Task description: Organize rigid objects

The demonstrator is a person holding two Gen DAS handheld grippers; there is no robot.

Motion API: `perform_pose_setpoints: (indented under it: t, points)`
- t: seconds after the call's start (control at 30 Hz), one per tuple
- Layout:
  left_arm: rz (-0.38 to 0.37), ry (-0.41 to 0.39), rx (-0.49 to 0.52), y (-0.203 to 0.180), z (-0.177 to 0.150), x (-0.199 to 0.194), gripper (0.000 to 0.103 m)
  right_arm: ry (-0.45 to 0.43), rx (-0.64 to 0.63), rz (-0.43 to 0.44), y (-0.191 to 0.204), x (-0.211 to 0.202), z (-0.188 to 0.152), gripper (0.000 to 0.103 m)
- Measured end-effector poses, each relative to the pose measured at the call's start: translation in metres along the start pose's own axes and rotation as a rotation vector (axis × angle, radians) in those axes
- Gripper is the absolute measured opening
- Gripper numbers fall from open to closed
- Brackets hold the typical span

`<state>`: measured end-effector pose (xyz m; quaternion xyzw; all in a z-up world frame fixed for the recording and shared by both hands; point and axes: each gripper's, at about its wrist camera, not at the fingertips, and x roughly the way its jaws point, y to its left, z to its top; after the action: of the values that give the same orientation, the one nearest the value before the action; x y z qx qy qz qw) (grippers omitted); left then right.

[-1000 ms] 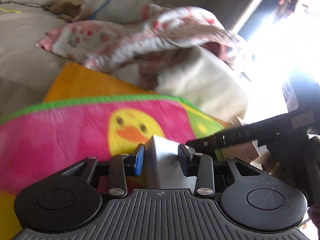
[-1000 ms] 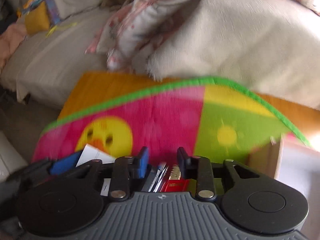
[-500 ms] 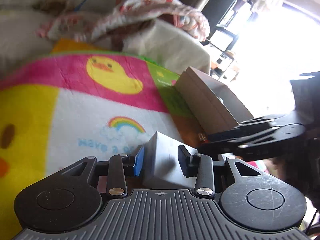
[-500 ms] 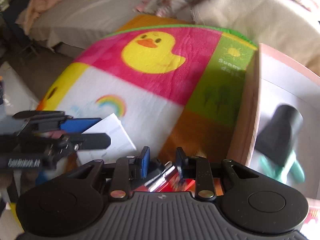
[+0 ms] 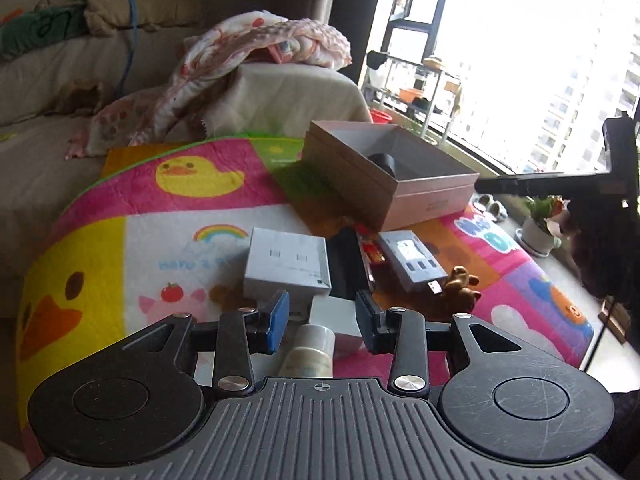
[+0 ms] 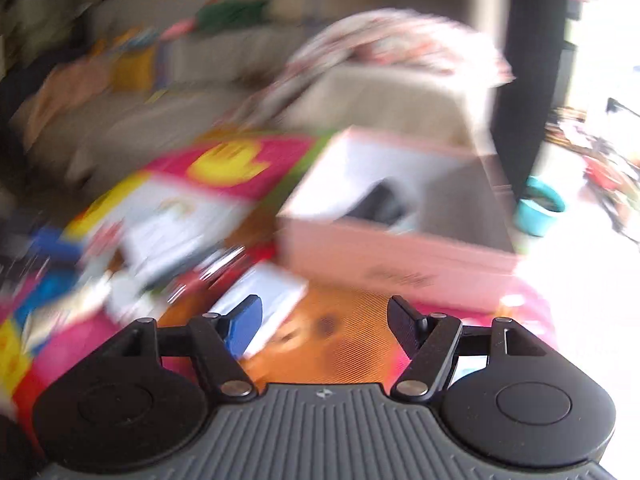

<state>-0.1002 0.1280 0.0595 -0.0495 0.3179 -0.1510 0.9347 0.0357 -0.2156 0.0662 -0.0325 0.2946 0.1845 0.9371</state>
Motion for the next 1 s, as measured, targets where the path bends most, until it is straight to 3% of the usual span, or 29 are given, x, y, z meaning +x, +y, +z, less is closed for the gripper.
perform_pose_setpoints:
  t: [0.07,0.1,0.23,0.33,0.37,0.43,0.57,0.77,1.0]
  points:
    - [0.022,-0.019,-0.033,0.002,-0.003,-0.002,0.041,-0.123,0.15,-0.132,-0.034,0.006,0.002,0.071]
    - [0.032,-0.018,-0.057,0.004,-0.006,-0.001,0.041,-0.139,0.226,-0.163,-0.05,0.014,0.003,0.071]
    - [0.046,0.011,-0.092,0.01,-0.021,-0.004,0.041,-0.049,0.432,-0.051,-0.086,0.062,0.003,0.071]
    - [0.036,0.029,-0.074,0.011,-0.033,-0.007,0.041,-0.041,0.464,-0.091,-0.076,0.083,0.005,0.074]
    - [0.038,0.041,-0.057,0.01,-0.038,-0.007,0.041,-0.04,0.467,-0.085,-0.07,0.086,0.007,0.08]
    - [0.054,0.071,-0.027,0.01,-0.043,-0.002,0.042,-0.017,0.469,-0.009,-0.056,0.093,0.011,0.083]
    - [0.07,0.097,0.009,0.002,-0.048,0.01,0.045,0.061,0.393,0.202,-0.021,0.104,0.019,0.075]
    - [0.05,0.078,0.044,-0.015,-0.043,0.03,0.044,-0.002,0.132,0.187,0.013,0.056,0.009,0.075]
    - [-0.045,0.033,0.043,-0.045,-0.025,0.076,0.04,-0.021,-0.104,0.185,0.04,-0.006,-0.044,0.079]
